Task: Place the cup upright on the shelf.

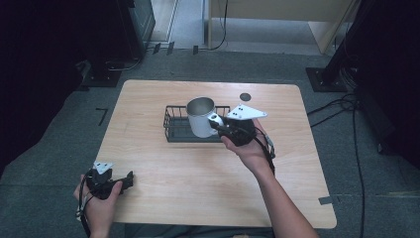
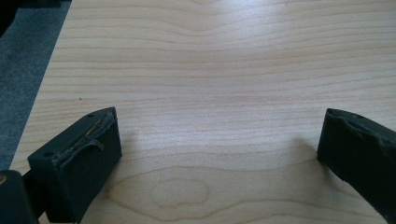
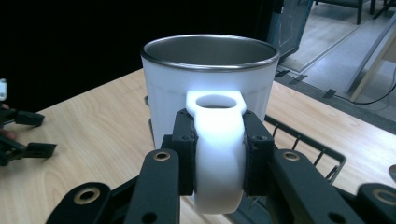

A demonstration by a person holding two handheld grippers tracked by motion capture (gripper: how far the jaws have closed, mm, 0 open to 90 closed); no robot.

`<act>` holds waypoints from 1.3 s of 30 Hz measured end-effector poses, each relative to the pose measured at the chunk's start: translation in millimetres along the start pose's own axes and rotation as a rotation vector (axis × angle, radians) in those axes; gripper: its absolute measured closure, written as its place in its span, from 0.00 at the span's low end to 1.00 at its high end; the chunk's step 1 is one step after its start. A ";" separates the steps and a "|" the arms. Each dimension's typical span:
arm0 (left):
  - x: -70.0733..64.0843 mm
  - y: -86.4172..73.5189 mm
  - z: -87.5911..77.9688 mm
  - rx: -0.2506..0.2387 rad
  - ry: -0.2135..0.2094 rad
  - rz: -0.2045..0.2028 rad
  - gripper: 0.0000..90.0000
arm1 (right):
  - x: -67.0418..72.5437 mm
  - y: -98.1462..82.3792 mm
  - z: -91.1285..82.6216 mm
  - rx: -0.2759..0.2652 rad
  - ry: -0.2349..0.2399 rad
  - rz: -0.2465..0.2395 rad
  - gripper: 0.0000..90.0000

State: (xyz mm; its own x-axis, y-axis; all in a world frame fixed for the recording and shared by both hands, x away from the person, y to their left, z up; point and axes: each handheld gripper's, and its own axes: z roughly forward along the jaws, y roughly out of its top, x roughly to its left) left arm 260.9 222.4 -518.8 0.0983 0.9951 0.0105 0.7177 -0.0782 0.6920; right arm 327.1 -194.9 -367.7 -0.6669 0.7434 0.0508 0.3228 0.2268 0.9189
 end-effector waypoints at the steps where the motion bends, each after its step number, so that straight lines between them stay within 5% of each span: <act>1: 0.1 0.0 -0.1 0.001 0.000 0.002 0.00 | -1.3 1.5 1.6 0.001 -0.002 -0.001 0.80; 23: 0.1 0.0 -0.2 0.003 0.000 0.003 0.00 | -28.6 3.5 35.0 0.013 -0.061 0.015 0.80; 39: 0.0 0.0 -0.1 0.002 0.000 0.001 0.00 | -39.4 -9.6 53.1 0.031 -0.057 0.027 0.80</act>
State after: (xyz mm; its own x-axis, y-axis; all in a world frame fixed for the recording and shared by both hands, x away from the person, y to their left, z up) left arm 260.8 222.4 -518.8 0.0993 0.9950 0.0111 0.7189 -0.0794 0.6906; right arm 385.9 -193.0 -399.3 -0.6185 0.7841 0.0520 0.3614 0.2251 0.9049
